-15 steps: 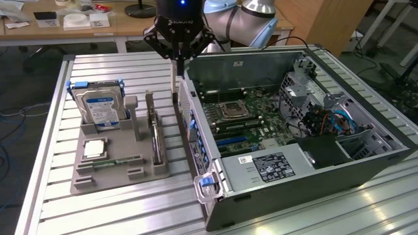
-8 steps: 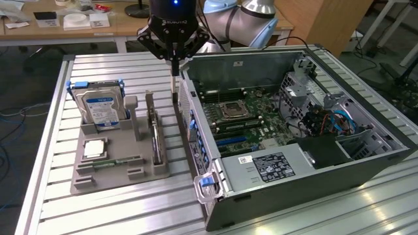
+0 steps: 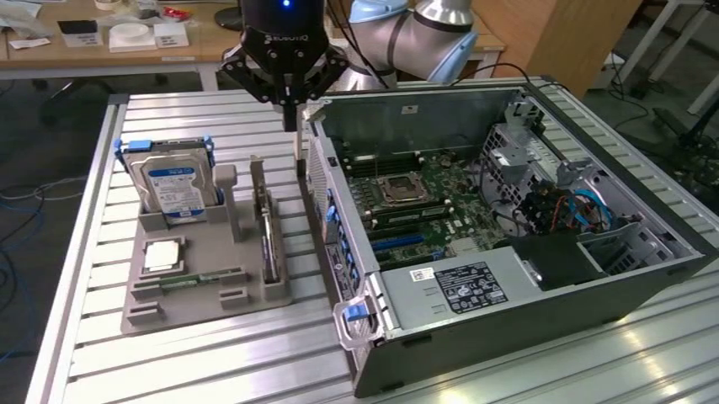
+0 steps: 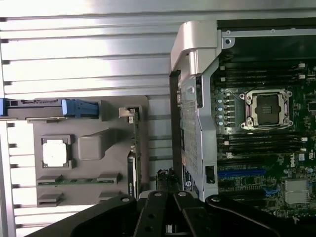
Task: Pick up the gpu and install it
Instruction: 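Reach for the gpu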
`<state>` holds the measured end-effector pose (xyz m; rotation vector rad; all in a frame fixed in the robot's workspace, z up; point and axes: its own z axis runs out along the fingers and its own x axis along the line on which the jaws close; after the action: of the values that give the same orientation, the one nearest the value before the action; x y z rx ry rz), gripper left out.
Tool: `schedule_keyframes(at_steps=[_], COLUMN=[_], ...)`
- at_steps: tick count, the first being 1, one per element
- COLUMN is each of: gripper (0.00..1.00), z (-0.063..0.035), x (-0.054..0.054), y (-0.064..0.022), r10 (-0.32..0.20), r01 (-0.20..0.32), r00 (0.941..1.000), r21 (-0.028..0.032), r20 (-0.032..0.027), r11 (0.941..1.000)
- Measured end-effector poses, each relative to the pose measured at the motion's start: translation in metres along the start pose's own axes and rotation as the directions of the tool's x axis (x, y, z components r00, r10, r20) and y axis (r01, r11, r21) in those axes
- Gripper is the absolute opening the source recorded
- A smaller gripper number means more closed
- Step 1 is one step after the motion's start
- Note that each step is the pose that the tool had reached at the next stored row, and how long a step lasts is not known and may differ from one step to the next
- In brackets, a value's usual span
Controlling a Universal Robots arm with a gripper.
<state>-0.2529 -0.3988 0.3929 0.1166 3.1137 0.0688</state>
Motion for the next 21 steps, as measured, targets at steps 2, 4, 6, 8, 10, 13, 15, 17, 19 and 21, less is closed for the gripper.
schedule_keyframes(at_steps=[2, 4, 6, 8, 10, 13, 15, 17, 19, 21], gripper=[0.11, 0.11, 0.11, 0.11, 0.11, 0.11, 0.11, 0.11, 0.11, 0.11], z=[-0.0001, -0.0002, -0.0003, -0.0003, -0.0004, -0.0005, -0.0006, -0.0006, -0.0007, -0.0008], x=[0.003, 0.007, 0.01, 0.013, 0.014, 0.018, 0.022, 0.026, 0.03, 0.033], y=[-0.0002, -0.0005, -0.0008, -0.001, -0.0011, -0.0014, -0.0017, -0.0019, -0.0022, -0.0025], r10=[0.0, 0.0, 0.0, 0.0, 0.0, 0.0, 0.0, 0.0, 0.0, 0.0], r01=[0.0, 0.0, 0.0, 0.0, 0.0, 0.0, 0.0, 0.0, 0.0, 0.0], r00=[1.0, 1.0, 1.0, 1.0, 1.0, 1.0, 1.0, 1.0, 1.0, 1.0], r21=[-0.0001, 0.0, 0.0, 0.0, 0.0, 0.0, 0.0, -0.0001, 0.0, -0.0001], r20=[0.0001, 0.0, 0.0001, 0.0001, 0.0, 0.0, 0.0, 0.0001, 0.0, 0.0001], r11=[1.0, 1.0, 1.0, 1.0, 1.0, 1.0, 1.0, 1.0, 1.0, 1.0])
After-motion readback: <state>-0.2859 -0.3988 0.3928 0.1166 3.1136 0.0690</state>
